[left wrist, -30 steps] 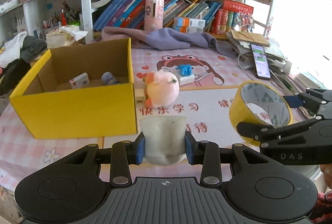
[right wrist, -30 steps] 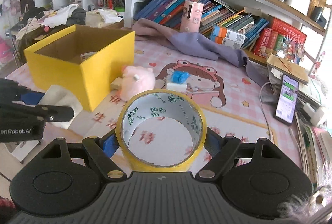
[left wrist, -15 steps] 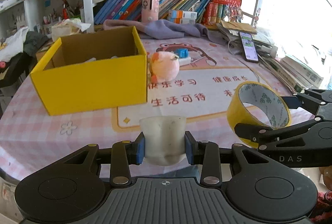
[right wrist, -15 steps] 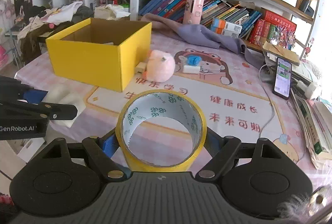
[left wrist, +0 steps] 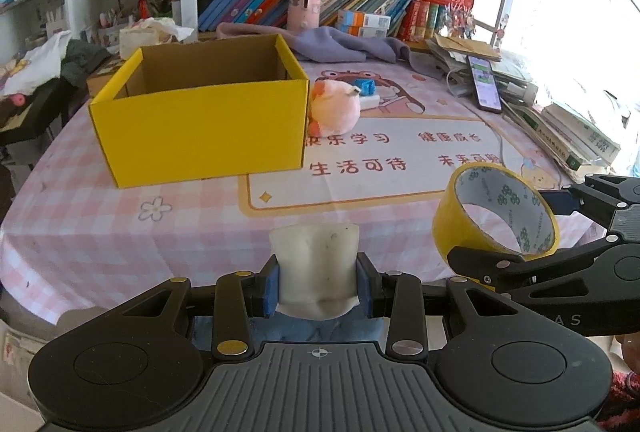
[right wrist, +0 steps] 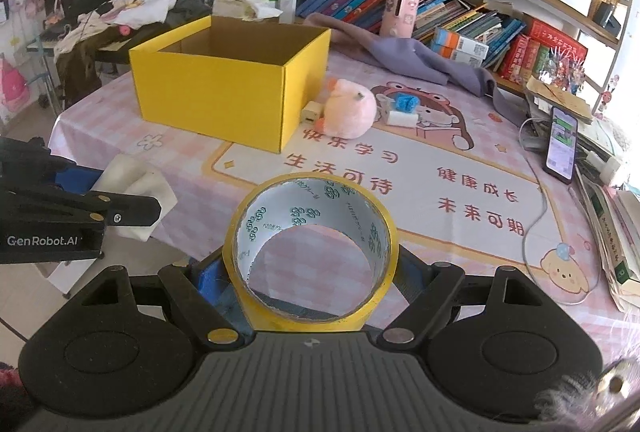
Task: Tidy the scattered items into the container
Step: 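Lift the soap bar and tape roll and carry both over the yellow box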
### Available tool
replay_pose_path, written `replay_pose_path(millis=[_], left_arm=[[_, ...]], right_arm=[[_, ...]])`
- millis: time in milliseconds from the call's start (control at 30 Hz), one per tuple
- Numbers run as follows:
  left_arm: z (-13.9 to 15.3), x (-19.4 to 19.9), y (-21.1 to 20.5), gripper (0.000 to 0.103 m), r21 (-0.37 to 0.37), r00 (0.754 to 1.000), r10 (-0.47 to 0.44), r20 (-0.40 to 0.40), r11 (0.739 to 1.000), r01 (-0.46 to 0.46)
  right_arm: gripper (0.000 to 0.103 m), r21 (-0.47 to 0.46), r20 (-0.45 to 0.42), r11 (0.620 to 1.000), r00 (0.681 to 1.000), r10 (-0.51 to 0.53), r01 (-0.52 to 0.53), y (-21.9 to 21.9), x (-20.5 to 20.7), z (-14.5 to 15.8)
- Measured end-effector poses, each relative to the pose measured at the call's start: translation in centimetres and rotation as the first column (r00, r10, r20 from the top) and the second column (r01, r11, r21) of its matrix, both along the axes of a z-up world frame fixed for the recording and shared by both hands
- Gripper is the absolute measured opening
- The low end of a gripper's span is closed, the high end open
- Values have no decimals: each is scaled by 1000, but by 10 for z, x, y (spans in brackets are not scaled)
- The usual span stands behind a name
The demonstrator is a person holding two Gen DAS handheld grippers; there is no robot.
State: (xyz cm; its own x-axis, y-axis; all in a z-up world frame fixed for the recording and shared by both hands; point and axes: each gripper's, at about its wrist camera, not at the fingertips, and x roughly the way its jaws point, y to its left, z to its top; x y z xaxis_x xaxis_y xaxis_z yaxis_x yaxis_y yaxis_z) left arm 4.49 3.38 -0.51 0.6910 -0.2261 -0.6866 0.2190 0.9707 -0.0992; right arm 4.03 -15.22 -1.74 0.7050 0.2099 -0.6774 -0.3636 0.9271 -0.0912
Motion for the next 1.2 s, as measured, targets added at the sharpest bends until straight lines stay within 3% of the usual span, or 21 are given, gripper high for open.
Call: replay_pose_path(millis=[1200], left_arm=[[5, 4, 56, 35, 14, 980, 195, 33, 981, -196]], right_arm=[[81, 7, 27, 972, 972, 235, -235, 66, 28, 5]])
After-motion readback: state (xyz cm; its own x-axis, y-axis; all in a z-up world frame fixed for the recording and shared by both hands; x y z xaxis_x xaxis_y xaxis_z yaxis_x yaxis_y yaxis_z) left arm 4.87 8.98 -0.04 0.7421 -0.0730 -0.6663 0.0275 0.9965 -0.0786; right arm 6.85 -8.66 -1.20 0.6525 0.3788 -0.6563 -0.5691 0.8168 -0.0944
